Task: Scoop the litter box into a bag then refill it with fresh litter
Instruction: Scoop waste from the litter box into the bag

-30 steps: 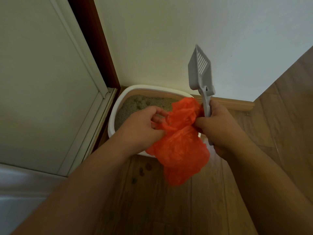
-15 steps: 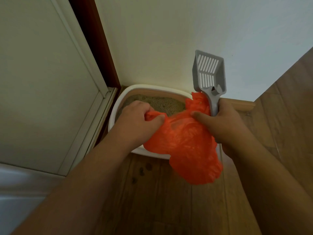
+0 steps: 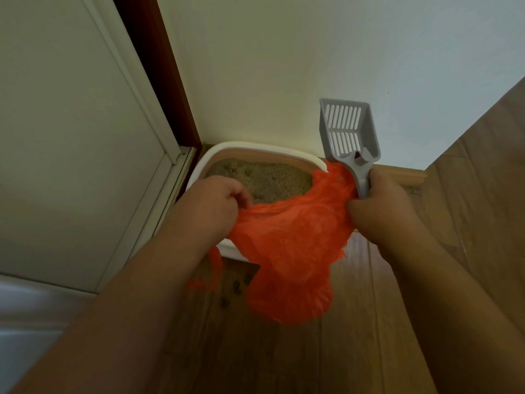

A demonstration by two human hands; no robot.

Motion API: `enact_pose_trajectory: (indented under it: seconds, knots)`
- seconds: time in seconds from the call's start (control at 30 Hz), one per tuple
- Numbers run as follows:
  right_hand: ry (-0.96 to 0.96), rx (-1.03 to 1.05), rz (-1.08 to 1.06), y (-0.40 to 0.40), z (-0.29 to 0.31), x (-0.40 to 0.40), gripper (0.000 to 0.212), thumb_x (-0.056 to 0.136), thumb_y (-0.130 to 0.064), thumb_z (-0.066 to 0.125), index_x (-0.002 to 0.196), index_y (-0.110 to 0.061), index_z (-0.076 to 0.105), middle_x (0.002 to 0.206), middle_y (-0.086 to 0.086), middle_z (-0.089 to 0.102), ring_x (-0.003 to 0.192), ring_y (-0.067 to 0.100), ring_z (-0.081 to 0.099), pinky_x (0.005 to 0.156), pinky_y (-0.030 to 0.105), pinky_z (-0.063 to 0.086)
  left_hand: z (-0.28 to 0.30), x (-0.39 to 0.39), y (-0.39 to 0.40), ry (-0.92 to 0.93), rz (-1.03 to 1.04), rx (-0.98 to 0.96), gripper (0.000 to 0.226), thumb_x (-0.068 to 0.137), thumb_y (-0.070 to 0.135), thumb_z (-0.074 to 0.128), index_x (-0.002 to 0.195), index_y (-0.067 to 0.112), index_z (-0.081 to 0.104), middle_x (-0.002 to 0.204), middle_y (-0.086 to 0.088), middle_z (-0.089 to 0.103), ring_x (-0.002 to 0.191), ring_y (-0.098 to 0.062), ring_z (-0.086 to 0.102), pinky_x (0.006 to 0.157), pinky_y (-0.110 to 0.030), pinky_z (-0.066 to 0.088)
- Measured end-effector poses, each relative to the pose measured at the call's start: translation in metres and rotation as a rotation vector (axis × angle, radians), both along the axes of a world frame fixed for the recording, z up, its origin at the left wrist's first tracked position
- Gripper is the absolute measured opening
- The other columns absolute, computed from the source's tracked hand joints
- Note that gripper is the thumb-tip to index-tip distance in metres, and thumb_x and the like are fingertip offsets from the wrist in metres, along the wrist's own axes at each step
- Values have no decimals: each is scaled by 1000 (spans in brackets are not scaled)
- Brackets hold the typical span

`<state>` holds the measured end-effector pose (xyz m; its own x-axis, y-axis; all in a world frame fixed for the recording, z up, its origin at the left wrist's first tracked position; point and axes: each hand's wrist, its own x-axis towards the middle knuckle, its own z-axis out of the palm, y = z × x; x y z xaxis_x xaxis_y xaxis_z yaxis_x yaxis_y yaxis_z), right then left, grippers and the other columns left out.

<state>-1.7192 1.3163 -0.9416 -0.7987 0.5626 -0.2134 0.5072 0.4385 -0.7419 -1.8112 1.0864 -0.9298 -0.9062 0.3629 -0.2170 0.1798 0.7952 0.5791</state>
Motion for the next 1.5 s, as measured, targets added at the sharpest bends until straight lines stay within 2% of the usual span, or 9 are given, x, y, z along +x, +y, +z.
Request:
enact_pose_trajectory:
  seconds: [0.2,0.33,0.47,0.63,0.7,0.8,1.13,1.33,1.5]
  knots:
    - [5,-29,17,-4,1,-1,25,90,-20,67,111,-23,54,98,-1,64,86,19,66,75,41,61,-4,9,2,-126,-180,-33,24,88,56,66,94,34,59,98,11,59,87,-8,57,64,-28,44]
    - [-74,16,63,-5,-1,-1,39,85,-31,72,117,-20,54,104,1,65,89,19,66,80,46,61,-7,10,2,-6,-247,60,34,84,21,76,82,30,43,89,6,54,79,-13,52,61,-27,42]
    - [-109,99,104,-4,-3,0,57,80,-45,78,124,-21,53,112,-2,64,97,18,65,85,46,60,-6,10,4,10,-258,62,38,80,-10,56,72,27,52,121,10,54,113,-17,55,79,-35,54]
    - [-210,206,211,-4,-5,2,27,89,-35,71,105,-25,51,93,-5,62,82,11,62,75,35,58,2,8,11,-101,-191,-267,42,99,3,49,126,29,70,144,-2,53,120,-23,59,99,-37,52]
    - [-263,262,261,-5,-4,3,19,93,-34,66,91,-30,48,85,-7,58,75,8,59,67,29,54,-3,10,7,15,-185,-188,31,98,20,53,124,30,68,129,1,62,104,-15,62,89,-33,53]
    - [-254,362,281,-5,-5,2,35,84,-48,64,108,-23,54,99,-1,62,85,16,62,74,37,58,-16,12,1,32,-344,-209,47,89,41,66,134,32,56,126,9,55,107,-13,58,92,-36,52]
    - [6,60,349,-33,-2,-2,17,95,-37,61,107,-26,54,93,-2,66,80,16,67,72,42,61,-22,16,8,-90,-528,-76,105,75,33,80,157,43,16,150,12,34,129,-14,47,101,-42,51]
    - [-153,157,438,-17,-14,-2,60,90,-28,73,135,-18,34,107,-5,58,80,10,60,65,27,55,-22,10,0,-122,-490,18,117,69,46,89,157,44,12,155,17,25,134,-10,39,106,-32,43]
    - [-329,101,447,-2,-25,0,91,75,-31,86,142,-24,25,108,-2,60,90,17,66,66,29,59,-31,1,-14,-73,-471,-222,133,64,51,90,155,49,-7,157,16,11,133,-20,44,101,-39,50]
